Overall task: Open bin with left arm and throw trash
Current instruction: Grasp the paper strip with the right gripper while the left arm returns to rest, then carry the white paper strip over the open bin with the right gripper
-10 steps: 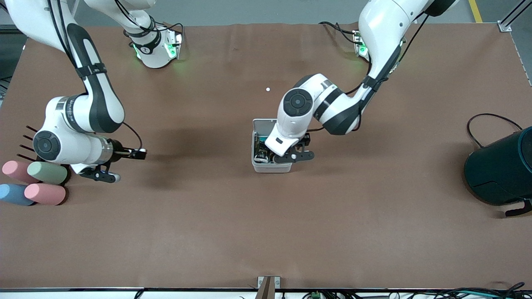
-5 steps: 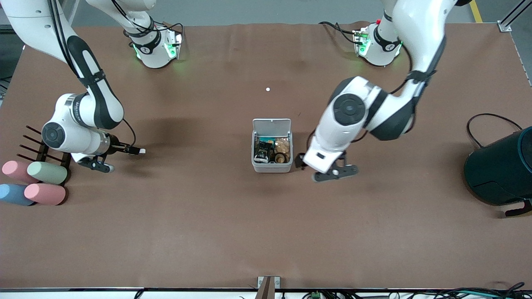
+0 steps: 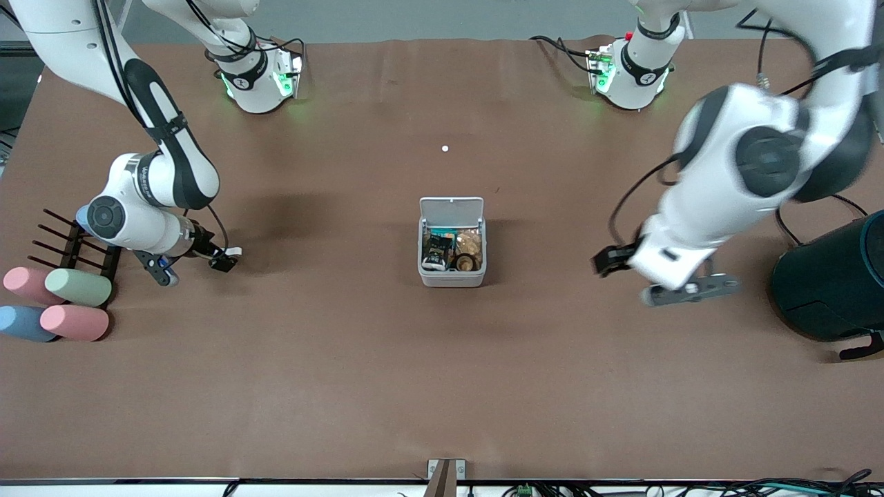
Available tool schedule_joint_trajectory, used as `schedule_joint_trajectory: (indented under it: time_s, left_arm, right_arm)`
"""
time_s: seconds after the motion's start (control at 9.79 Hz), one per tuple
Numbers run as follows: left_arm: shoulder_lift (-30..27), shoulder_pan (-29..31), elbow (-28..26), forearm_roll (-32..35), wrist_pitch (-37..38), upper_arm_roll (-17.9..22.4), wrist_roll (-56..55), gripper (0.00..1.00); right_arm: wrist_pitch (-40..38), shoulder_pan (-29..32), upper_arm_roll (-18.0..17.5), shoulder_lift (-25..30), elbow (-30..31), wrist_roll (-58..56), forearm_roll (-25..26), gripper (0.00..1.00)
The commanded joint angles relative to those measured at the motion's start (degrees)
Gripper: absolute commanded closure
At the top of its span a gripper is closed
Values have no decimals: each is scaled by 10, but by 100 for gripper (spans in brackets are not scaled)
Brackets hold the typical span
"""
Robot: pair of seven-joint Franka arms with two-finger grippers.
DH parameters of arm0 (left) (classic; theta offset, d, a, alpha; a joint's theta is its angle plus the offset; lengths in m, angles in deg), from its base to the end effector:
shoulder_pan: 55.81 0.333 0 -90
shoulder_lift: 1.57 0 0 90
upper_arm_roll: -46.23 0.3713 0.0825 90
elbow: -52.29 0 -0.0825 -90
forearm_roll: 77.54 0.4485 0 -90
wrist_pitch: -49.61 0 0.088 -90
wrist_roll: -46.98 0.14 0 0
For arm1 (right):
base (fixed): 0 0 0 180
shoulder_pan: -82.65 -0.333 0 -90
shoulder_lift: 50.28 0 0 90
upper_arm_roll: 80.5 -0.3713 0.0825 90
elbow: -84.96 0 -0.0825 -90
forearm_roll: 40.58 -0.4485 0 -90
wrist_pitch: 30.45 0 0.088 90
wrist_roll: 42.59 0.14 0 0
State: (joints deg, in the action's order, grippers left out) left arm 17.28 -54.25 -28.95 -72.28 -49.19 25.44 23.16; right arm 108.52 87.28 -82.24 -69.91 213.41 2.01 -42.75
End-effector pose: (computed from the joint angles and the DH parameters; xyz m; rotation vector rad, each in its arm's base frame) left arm 0.7091 -0.1970 0.5311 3.1168 0.1306 -0.0160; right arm 0.5737 -0.0273 0.1659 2.8228 -1.2952 -0.2494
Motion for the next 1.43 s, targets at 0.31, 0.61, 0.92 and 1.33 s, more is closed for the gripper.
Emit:
schedule_joint_trajectory:
  time_s: [0.31, 0.61, 0.92, 1.33]
  left_arm:
    - [-157, -99, -54, -48, 96, 269, 254, 0]
    - [-164, -105, -49, -43, 95, 300, 310, 0]
    - [-157, -62, -14, -43, 99, 244, 283, 0]
    - [-166, -50, -17, -49, 99, 232, 221, 0]
  right_arm:
    - [20, 1, -1, -3, 33, 67, 4, 3]
    - [27, 1, -1, -15, 34, 75, 4, 47]
    - [13, 1, -2, -15, 23, 91, 4, 100]
    - [-145, -67, -13, -8, -129, 149, 5, 100]
